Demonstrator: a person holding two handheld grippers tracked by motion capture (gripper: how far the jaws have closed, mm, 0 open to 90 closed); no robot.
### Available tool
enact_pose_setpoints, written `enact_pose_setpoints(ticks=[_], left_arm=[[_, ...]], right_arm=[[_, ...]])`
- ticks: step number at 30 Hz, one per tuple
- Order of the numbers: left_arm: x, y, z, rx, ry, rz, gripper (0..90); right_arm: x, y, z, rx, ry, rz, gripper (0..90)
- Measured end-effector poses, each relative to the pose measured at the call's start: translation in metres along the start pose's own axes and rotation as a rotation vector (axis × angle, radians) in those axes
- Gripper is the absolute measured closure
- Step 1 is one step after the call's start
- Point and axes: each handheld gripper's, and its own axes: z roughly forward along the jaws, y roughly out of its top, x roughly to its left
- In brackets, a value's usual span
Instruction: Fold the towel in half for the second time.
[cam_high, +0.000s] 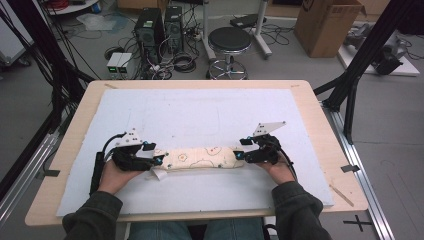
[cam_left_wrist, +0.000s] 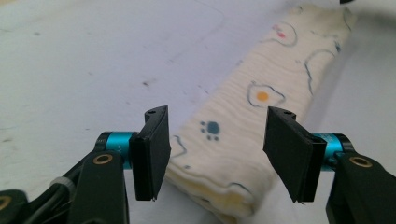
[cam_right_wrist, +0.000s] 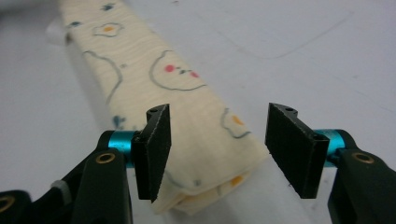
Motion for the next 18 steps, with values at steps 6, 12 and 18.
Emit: enact_pose_setpoints(ticks=[6, 12, 18], left_arm=[[0.013, -0.004, 0.011, 0.044, 0.096, -0.058, 43.7], [0.020, -0.009, 0.023, 0.099, 0.086, -0.101, 46.9], [0.023, -0.012, 0.026, 0.134, 0.049, -0.124, 53.6]], right_arm=[[-0.014, -0.001, 0.007, 0.028, -0.050, 0.094, 43.2], [-0.020, -0.006, 0.017, 0.076, -0.020, 0.143, 47.2], [-0.023, -0.009, 0.023, 0.107, 0.008, 0.169, 56.0]])
